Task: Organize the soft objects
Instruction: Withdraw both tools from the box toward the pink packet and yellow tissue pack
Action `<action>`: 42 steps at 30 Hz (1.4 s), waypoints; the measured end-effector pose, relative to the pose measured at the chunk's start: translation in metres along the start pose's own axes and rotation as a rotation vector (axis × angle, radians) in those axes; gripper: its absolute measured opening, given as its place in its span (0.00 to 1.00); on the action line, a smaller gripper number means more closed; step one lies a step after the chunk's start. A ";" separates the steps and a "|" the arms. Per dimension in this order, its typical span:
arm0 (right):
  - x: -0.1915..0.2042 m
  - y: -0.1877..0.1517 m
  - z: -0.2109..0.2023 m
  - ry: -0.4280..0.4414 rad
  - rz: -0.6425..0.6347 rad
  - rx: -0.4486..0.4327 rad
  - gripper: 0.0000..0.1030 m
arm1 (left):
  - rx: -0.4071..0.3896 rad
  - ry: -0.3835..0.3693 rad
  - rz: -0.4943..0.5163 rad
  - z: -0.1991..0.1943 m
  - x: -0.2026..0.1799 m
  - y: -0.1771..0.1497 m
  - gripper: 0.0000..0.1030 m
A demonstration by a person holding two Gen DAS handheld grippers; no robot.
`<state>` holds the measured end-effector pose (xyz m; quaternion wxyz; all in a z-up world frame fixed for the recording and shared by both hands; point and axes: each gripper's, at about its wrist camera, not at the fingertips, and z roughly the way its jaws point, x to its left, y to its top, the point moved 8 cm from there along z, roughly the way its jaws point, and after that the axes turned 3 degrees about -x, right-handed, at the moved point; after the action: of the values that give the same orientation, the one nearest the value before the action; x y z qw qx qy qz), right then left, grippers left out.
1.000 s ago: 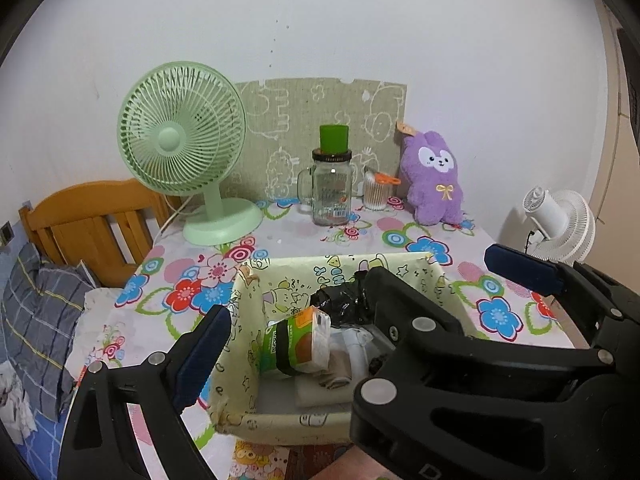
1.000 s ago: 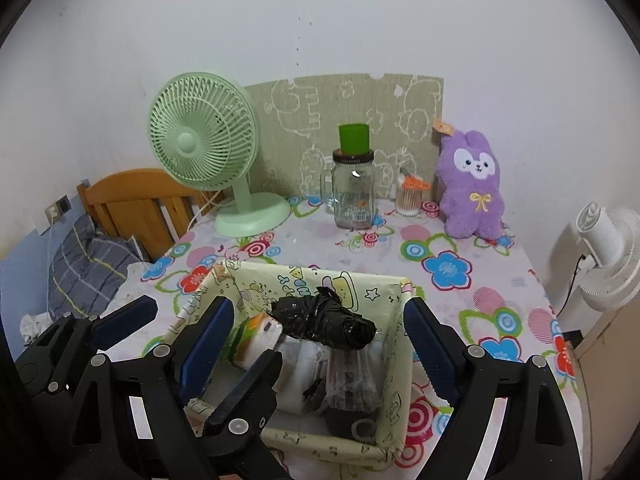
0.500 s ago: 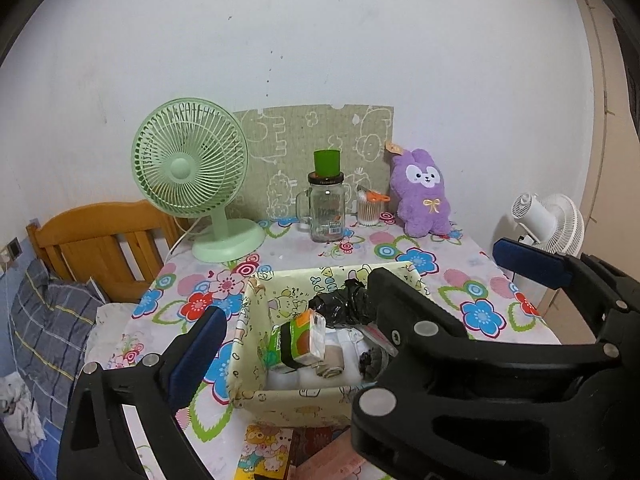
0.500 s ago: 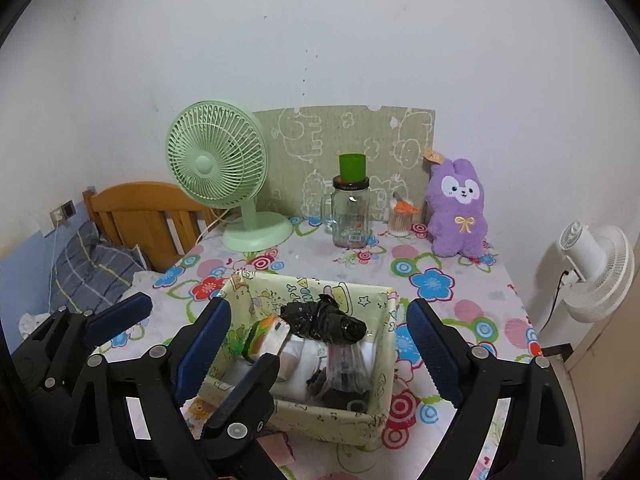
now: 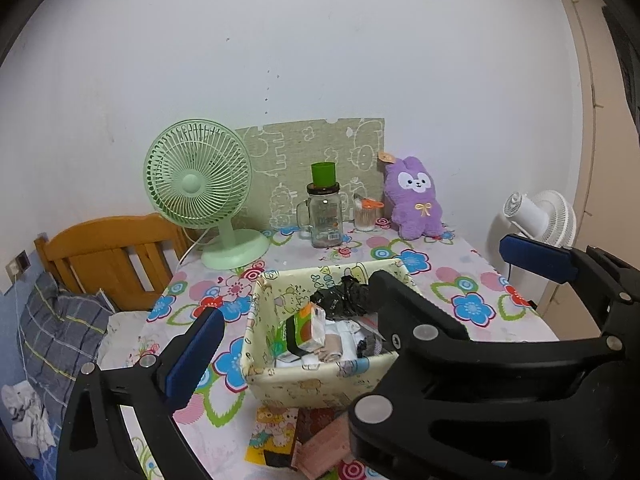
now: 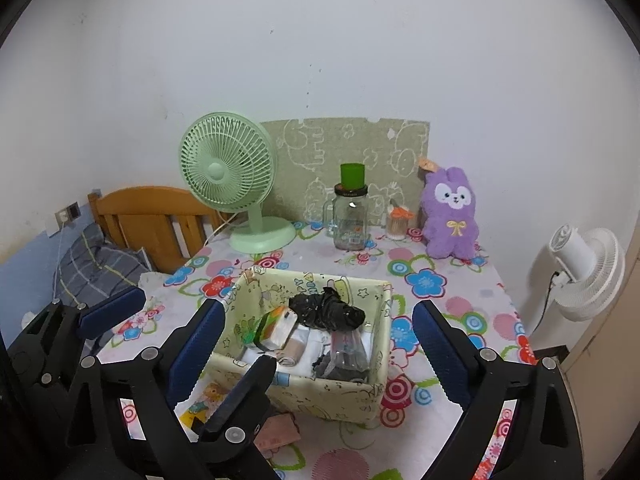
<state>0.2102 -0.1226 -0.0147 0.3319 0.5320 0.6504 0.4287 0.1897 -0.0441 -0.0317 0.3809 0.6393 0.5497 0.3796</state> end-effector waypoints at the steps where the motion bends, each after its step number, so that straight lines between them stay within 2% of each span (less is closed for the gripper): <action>1: 0.000 -0.001 -0.003 -0.006 0.001 -0.001 0.96 | 0.001 -0.005 0.000 -0.003 -0.001 -0.001 0.98; 8: -0.002 -0.010 -0.024 -0.044 0.024 -0.019 1.00 | -0.008 -0.017 0.020 -0.020 -0.007 -0.009 0.98; 15: -0.003 -0.020 -0.038 -0.075 0.035 -0.026 1.00 | -0.026 0.014 0.037 -0.036 -0.010 -0.017 0.99; 24: -0.005 -0.036 -0.049 -0.111 0.033 -0.028 1.00 | -0.006 -0.007 -0.001 -0.040 -0.013 -0.032 0.99; 32: -0.006 -0.055 -0.043 -0.121 0.049 -0.002 1.00 | 0.034 -0.018 -0.015 -0.033 -0.015 -0.053 0.99; 42: -0.003 -0.082 -0.022 -0.107 0.074 0.071 1.00 | 0.083 -0.009 -0.050 -0.019 -0.008 -0.077 0.99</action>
<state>0.1576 -0.1350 -0.0807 0.3313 0.5893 0.6263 0.3883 0.1399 -0.0427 -0.0942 0.3658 0.6422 0.5793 0.3439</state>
